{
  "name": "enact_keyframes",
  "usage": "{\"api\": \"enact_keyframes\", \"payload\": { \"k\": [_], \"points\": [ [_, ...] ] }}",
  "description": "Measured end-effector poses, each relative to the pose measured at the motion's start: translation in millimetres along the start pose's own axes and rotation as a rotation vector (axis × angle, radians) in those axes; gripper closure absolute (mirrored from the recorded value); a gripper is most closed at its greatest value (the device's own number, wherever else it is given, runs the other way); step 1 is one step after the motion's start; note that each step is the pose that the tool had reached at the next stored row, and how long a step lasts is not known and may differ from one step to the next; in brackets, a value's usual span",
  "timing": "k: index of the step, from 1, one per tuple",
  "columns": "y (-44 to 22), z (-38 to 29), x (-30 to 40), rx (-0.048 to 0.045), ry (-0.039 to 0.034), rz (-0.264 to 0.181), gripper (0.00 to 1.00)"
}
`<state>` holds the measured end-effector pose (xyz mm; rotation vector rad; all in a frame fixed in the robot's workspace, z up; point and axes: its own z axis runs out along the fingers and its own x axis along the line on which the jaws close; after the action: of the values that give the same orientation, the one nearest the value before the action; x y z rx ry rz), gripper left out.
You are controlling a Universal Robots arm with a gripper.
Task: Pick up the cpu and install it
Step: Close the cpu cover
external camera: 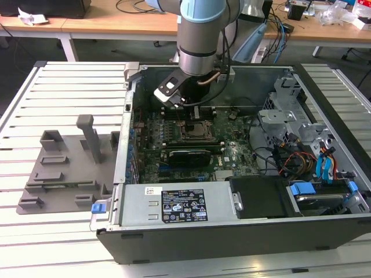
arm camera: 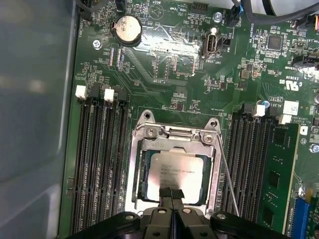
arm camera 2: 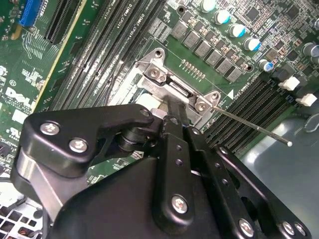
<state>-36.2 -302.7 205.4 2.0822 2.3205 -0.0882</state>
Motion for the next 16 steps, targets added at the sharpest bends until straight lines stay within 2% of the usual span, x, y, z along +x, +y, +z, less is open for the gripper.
{"api": "enact_keyframes", "payload": {
  "k": [2, 6, 9, 16],
  "points": [
    [3.1, -0.2, -0.3, -0.0002, 0.0000, 0.000, 0.89],
    [10.4, -8.3, -1.6, -0.0003, 0.0001, 0.000, 0.89],
    [13.5, -9.3, -2.0, -0.0001, 0.0000, 0.000, 0.89],
    [14.3, -14.4, -2.4, -0.0001, 0.0000, 0.000, 0.89]
  ]
}}
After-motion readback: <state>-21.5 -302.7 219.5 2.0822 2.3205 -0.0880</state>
